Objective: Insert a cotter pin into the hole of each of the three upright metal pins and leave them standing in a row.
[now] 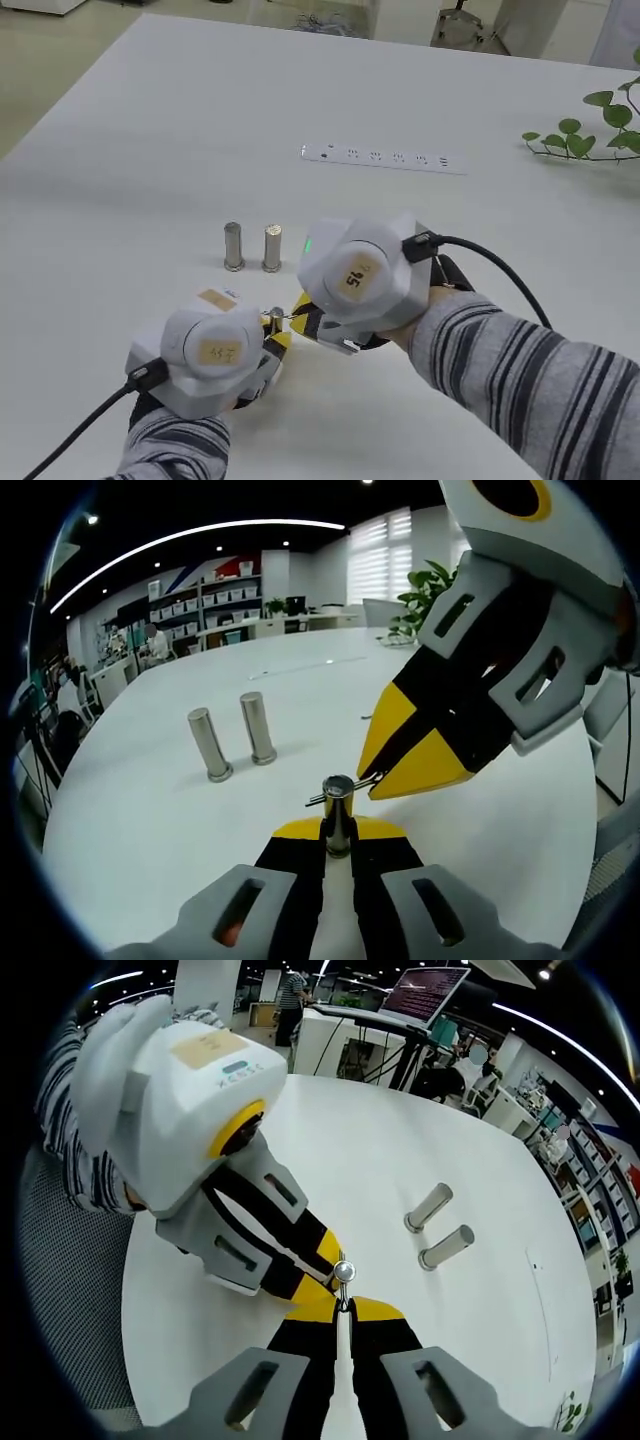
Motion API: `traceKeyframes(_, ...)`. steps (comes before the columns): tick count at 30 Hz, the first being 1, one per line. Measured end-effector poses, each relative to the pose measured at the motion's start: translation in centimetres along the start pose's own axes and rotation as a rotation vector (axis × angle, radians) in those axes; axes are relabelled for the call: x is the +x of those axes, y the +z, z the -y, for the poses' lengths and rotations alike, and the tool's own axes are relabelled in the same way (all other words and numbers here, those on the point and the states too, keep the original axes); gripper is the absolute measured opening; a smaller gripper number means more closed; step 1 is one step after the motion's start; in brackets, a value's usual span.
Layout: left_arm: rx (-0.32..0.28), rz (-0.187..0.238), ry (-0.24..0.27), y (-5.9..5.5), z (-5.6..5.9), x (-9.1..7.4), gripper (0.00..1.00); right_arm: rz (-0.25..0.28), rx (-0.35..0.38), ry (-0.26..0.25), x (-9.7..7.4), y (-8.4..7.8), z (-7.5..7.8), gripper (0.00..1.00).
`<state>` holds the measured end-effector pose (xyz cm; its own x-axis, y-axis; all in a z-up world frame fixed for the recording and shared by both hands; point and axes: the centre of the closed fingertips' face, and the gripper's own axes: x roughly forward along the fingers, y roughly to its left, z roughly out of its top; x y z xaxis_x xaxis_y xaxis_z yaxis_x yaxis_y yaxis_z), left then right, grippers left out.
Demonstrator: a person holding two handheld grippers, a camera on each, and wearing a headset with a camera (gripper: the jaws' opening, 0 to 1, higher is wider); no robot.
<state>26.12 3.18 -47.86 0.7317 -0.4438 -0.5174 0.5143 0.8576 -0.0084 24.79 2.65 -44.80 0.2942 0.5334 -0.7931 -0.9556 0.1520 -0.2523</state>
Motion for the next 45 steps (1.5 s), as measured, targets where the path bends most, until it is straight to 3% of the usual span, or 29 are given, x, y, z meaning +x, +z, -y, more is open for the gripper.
traceKeyframes(29, -0.003, -0.007, 0.006, 0.0, 0.0, -0.1, 0.05, 0.043, 0.0, 0.003, 0.6, 0.6, 0.1, 0.0)
traceKeyframes(38, -0.01, -0.009, 0.023, 0.0, 0.0, 0.0, 0.05, 0.07, 0.052, -0.028, -0.1, 0.2, 0.7, 0.05)
traceKeyframes(45, -0.013, -0.012, 0.022, 0.0, -0.2, 0.0, 0.05, 0.079, 0.203, -0.046, -1.2, -1.2, 1.1, 0.11)
